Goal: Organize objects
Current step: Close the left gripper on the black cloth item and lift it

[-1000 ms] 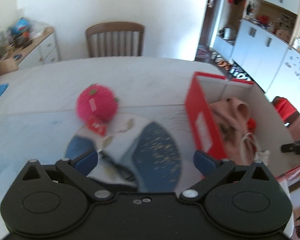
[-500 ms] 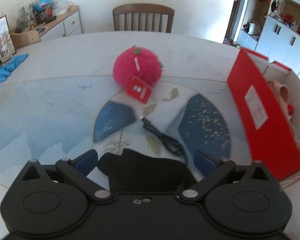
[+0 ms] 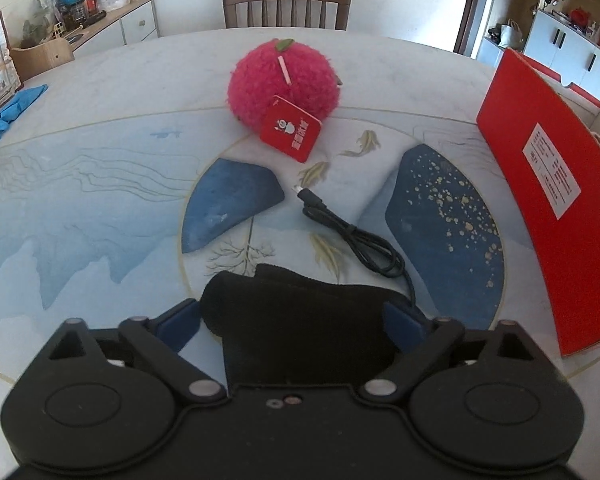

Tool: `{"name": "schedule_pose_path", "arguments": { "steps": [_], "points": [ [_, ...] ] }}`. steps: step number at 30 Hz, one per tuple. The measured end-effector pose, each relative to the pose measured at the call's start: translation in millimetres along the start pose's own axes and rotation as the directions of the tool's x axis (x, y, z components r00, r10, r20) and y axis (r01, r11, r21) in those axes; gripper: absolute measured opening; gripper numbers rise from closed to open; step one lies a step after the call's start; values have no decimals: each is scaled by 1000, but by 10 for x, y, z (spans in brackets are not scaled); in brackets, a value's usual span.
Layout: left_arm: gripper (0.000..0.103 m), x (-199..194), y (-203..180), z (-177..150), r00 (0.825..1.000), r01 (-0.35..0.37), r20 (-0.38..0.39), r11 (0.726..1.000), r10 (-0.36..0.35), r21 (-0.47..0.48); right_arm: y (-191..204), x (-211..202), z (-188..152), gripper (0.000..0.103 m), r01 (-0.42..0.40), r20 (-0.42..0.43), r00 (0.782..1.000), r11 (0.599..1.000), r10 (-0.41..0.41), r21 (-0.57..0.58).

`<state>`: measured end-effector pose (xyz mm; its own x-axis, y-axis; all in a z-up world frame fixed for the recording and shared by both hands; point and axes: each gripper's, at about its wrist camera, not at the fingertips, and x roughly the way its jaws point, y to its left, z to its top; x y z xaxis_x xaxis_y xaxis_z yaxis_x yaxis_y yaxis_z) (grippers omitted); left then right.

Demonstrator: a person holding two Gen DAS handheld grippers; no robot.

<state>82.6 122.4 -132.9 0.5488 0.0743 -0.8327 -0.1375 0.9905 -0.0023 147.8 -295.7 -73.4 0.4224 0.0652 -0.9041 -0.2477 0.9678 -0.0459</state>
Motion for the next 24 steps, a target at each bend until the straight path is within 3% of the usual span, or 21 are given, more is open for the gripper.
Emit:
{"name": "schedule_pose_path", "arguments": {
  "steps": [3,9,14,24],
  "points": [
    [85,-10,-5,-2,1000,6,2,1000,-6,-8,2,6,-1,6,1,-1,1000,1000,-1,0],
    [56,-71,-33,-1,1000,24,14,999,-23,-27,-1,20,-4,7,-1,0,1000,1000,1,6],
    [26,-146,-53,10,999,36,21,998,-35,-42,-15,31,-13,6,-8,1,1000,1000,8,16],
    [23,-552,-109,268,993,87,84,994,-81,-64,-30,24,-11,6,-19,7,1000,999,19,26]
  ]
}}
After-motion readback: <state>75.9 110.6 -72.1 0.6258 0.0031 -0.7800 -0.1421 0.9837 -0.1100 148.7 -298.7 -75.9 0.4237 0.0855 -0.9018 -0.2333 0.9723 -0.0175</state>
